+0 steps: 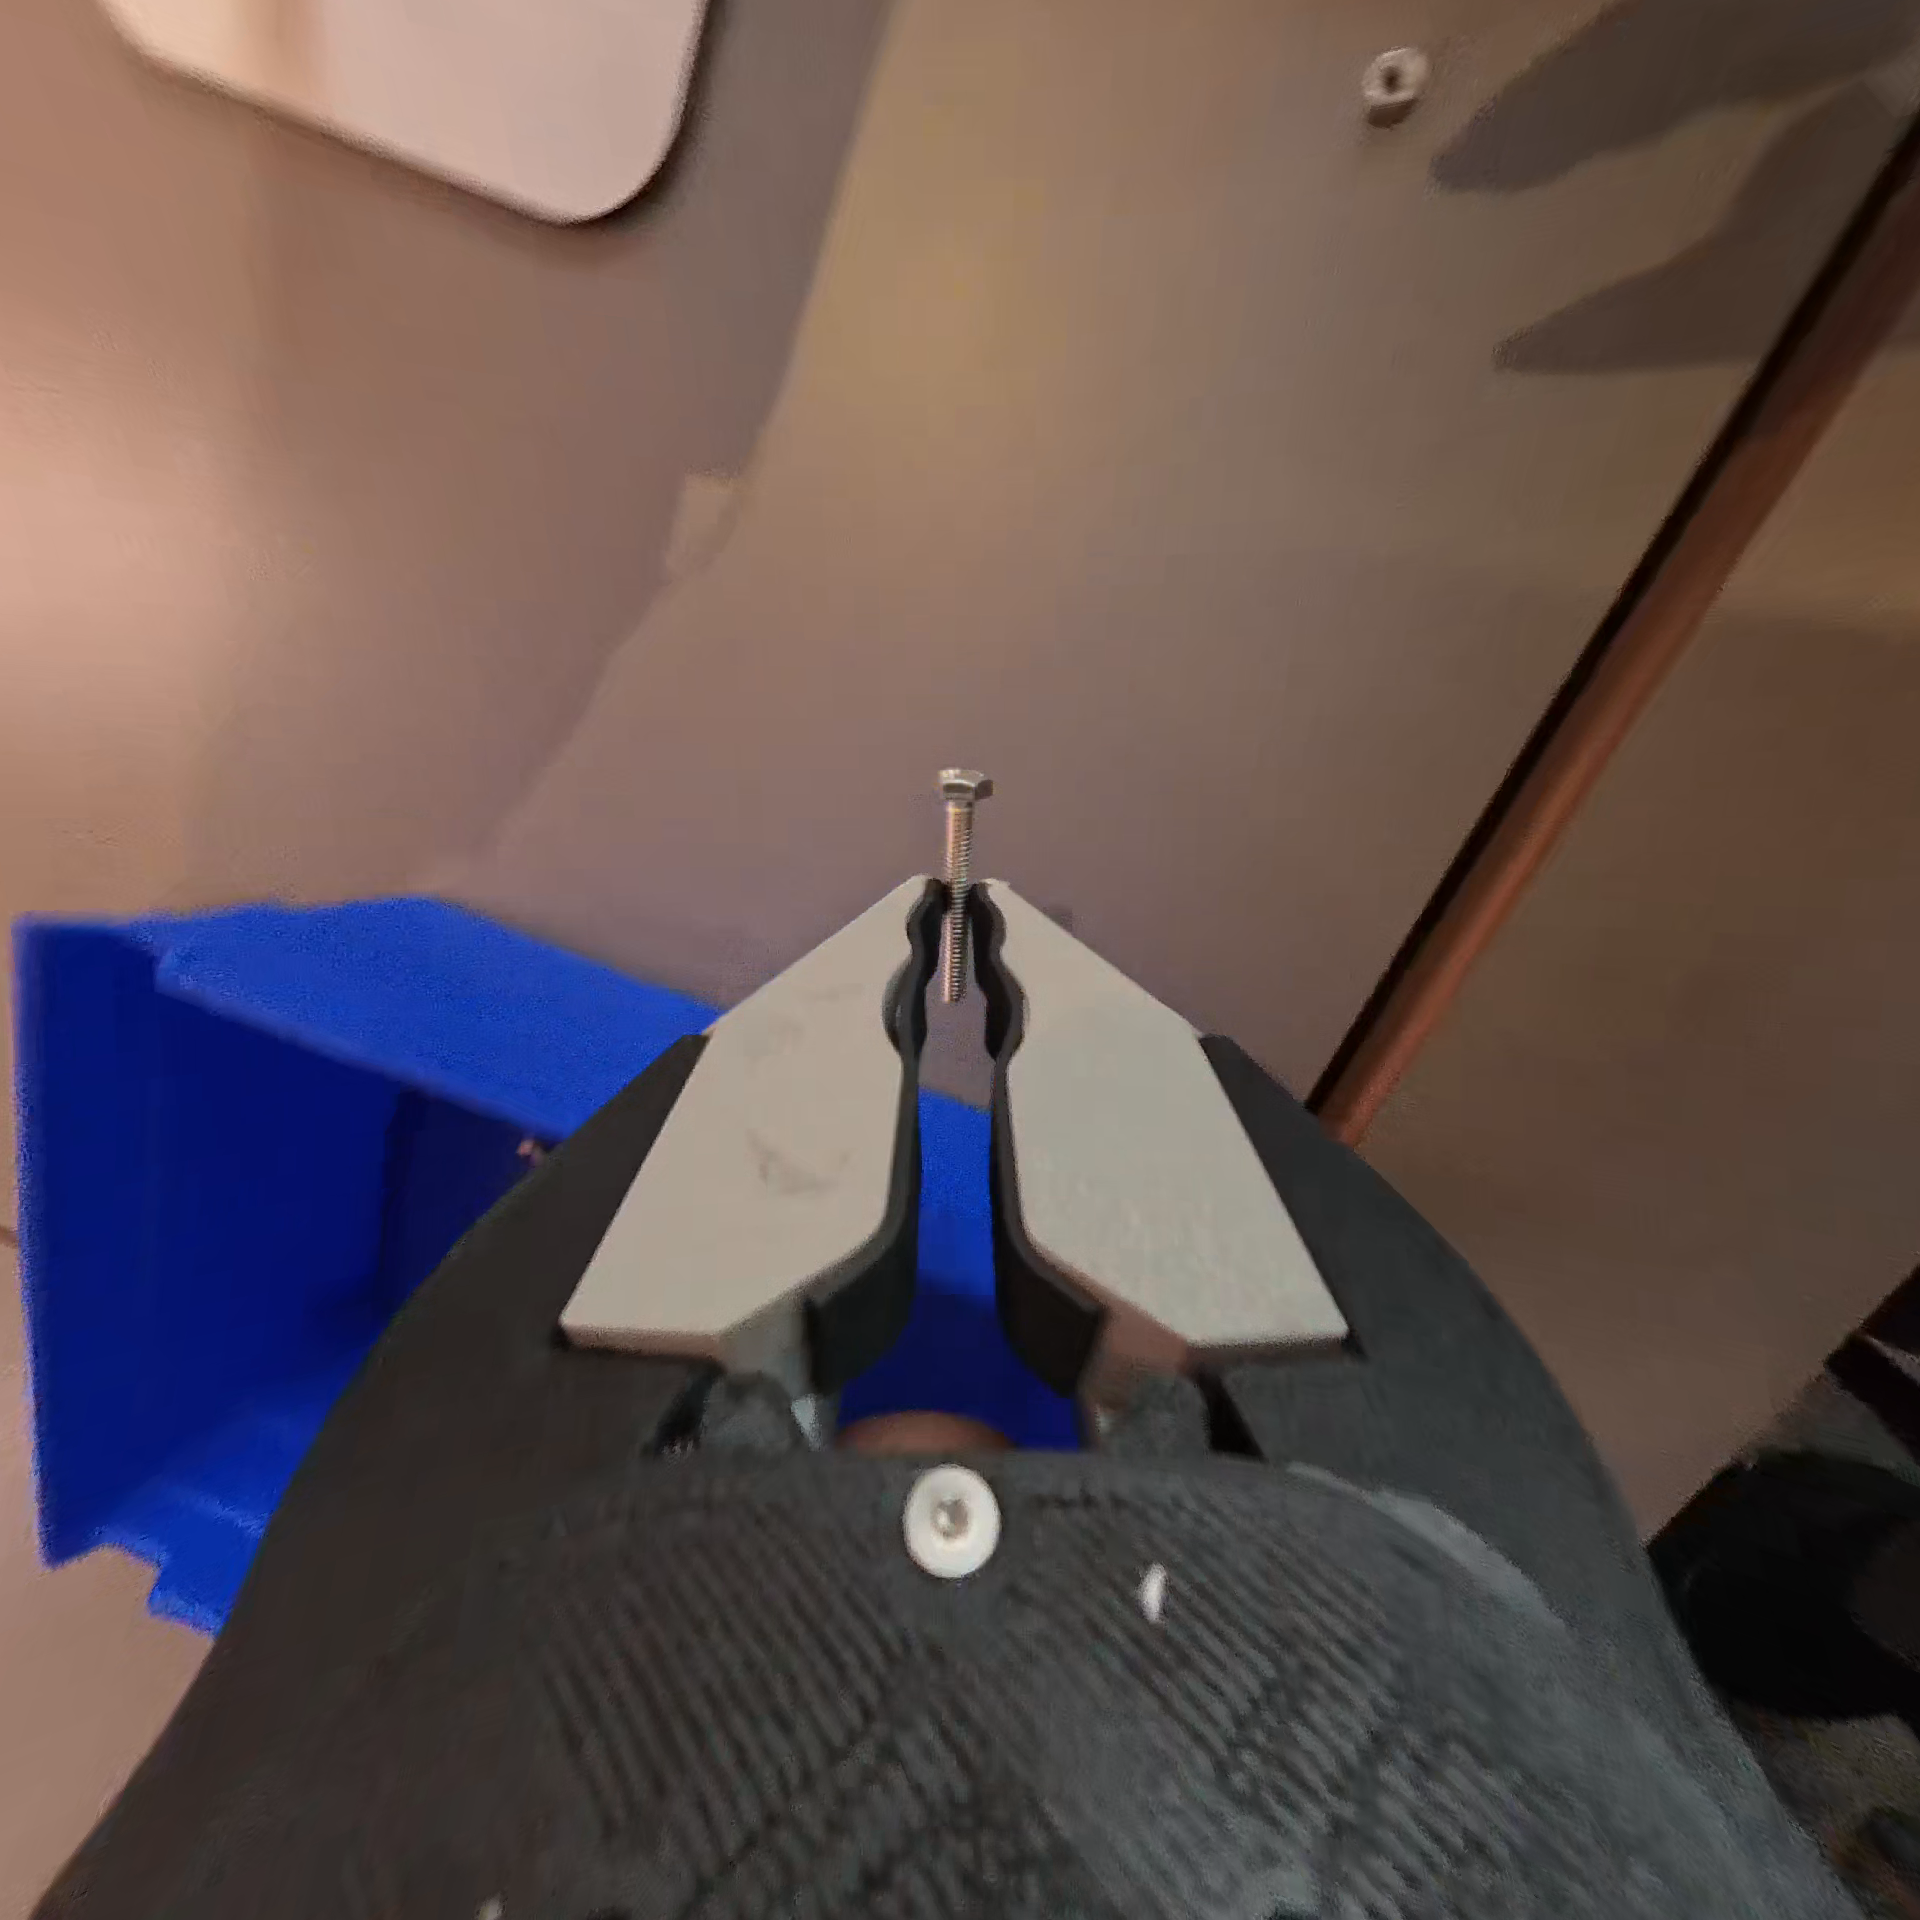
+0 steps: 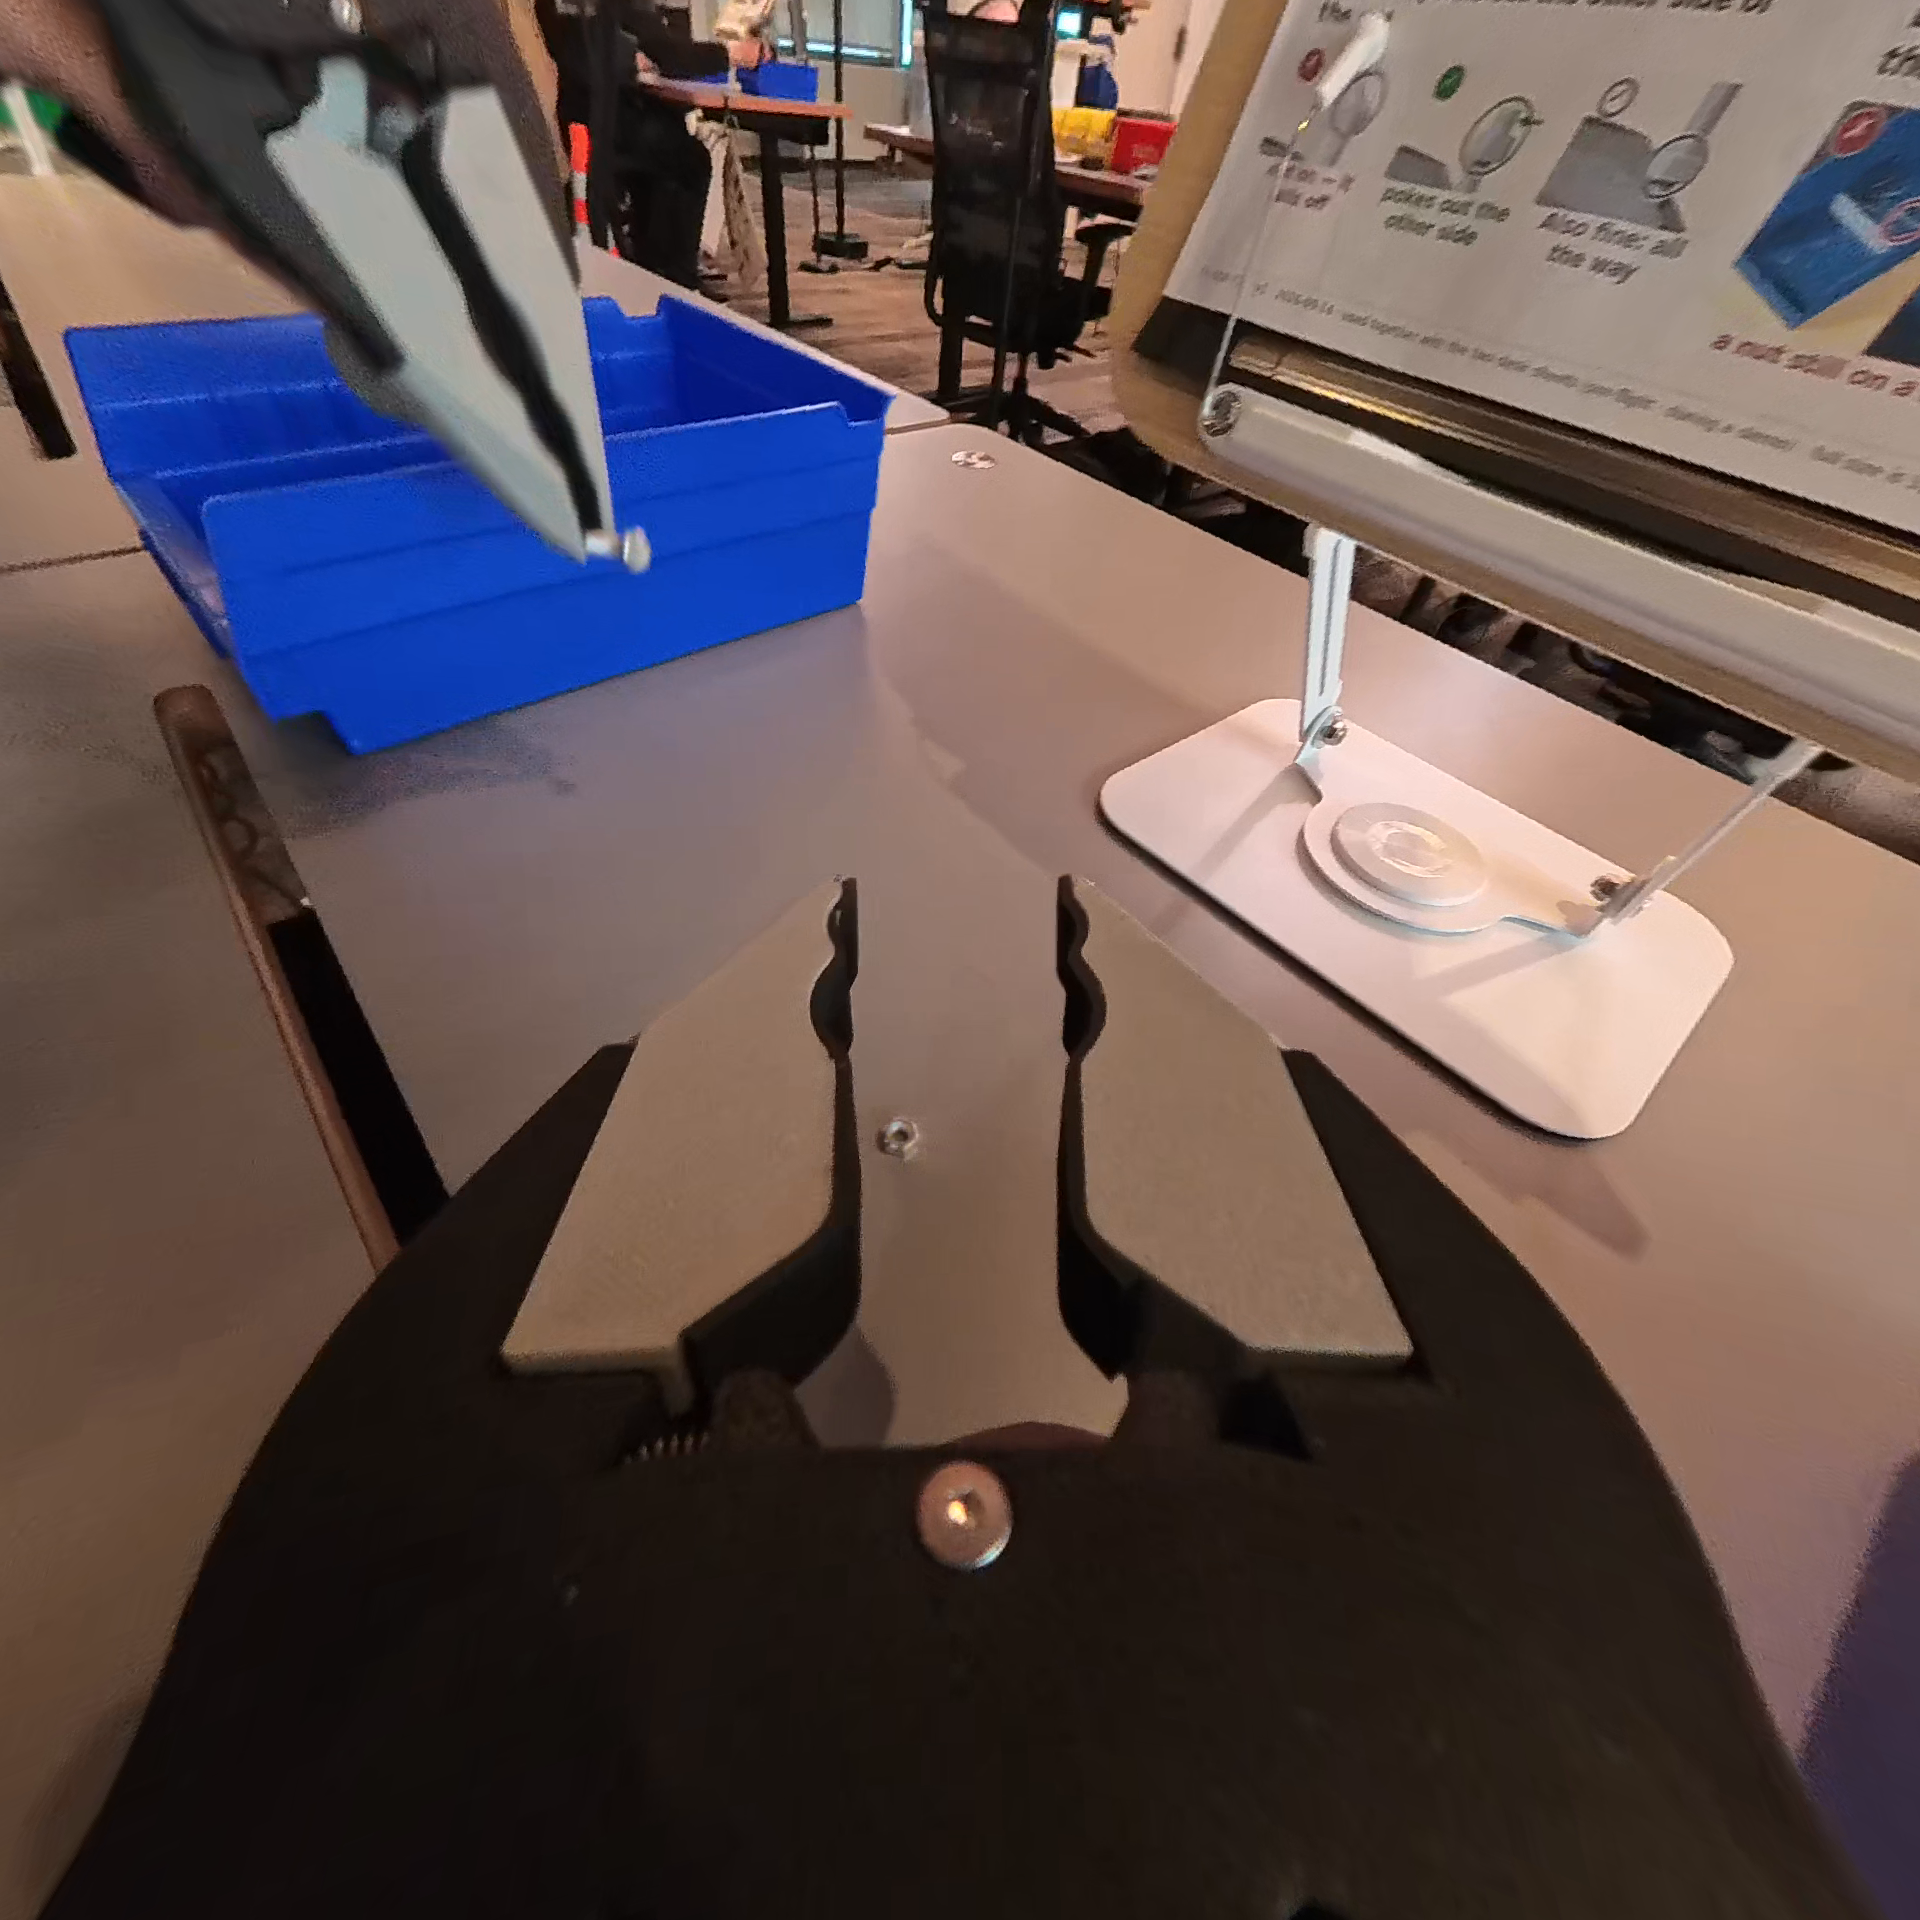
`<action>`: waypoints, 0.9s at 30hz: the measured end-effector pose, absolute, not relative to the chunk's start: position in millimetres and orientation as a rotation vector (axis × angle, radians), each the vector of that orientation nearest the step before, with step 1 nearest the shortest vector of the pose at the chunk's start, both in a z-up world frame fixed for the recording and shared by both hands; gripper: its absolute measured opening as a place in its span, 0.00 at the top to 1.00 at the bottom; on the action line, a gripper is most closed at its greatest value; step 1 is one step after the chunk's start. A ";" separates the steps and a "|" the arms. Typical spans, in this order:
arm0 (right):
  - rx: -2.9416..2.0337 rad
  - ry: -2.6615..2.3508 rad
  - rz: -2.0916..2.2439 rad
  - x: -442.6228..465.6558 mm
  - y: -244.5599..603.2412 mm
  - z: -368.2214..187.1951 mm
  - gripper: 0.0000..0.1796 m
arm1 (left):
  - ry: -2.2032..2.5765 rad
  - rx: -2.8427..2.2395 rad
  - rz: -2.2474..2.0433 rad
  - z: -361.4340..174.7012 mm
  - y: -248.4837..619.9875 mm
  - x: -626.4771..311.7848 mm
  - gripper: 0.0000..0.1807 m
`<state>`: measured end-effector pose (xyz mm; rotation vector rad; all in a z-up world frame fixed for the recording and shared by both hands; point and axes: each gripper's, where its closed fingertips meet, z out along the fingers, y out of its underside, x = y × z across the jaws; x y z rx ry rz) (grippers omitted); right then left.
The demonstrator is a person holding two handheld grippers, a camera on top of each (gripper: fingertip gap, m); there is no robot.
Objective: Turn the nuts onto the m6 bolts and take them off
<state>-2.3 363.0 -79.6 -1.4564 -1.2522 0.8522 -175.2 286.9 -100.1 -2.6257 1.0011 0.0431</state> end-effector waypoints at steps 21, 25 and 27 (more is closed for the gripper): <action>-1.526 -1.217 0.854 5.4 379.7 -91.0 0.81 | 1.345 -2.607 0.063 -191.0 295.0 -87.8 0.98; -1.529 -1.219 0.855 5.2 379.8 -91.9 0.81 | 1.305 -2.595 0.035 -181.6 294.8 -87.6 0.98; -1.529 -1.219 0.857 5.1 379.7 -91.9 0.81 | 1.280 -2.575 0.017 -175.5 293.4 -87.1 0.98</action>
